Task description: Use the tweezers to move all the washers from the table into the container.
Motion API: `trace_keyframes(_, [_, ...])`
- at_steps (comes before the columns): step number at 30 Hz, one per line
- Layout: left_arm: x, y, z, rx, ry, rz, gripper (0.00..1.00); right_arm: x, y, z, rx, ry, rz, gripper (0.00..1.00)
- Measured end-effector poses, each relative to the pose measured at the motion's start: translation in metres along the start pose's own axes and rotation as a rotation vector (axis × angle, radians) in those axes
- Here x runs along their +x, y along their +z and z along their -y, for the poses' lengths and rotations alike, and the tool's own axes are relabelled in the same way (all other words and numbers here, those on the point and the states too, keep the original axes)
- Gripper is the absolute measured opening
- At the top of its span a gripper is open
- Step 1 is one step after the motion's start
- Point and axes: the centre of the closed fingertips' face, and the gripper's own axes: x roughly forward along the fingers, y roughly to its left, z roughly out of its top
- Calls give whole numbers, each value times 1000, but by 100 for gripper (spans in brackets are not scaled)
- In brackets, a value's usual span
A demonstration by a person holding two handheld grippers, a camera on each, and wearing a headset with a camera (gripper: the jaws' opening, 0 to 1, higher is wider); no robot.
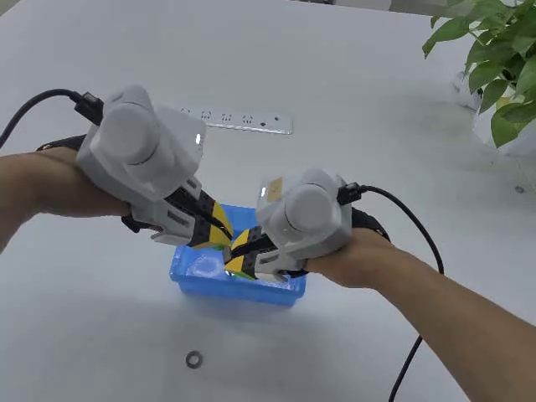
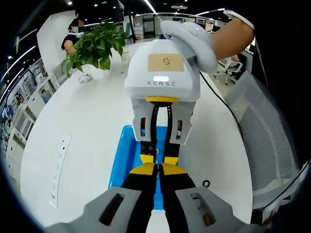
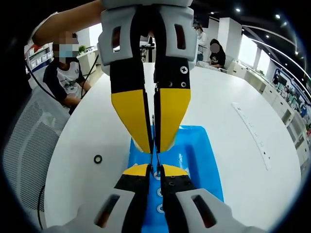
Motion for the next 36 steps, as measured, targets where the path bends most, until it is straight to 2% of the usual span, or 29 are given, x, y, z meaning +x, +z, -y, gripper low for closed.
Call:
trace_keyframes(9, [3, -6, -1, -2, 2, -4, 6, 4, -4, 1, -1, 1, -8, 10])
trace_keyframes(25, [3, -6, -5, -7, 10, 7, 6, 5, -4, 4, 7, 5, -6, 10])
trace_keyframes(36, [4, -10, -3, 6, 9, -14, 7, 6, -4, 3, -10, 5, -15, 12])
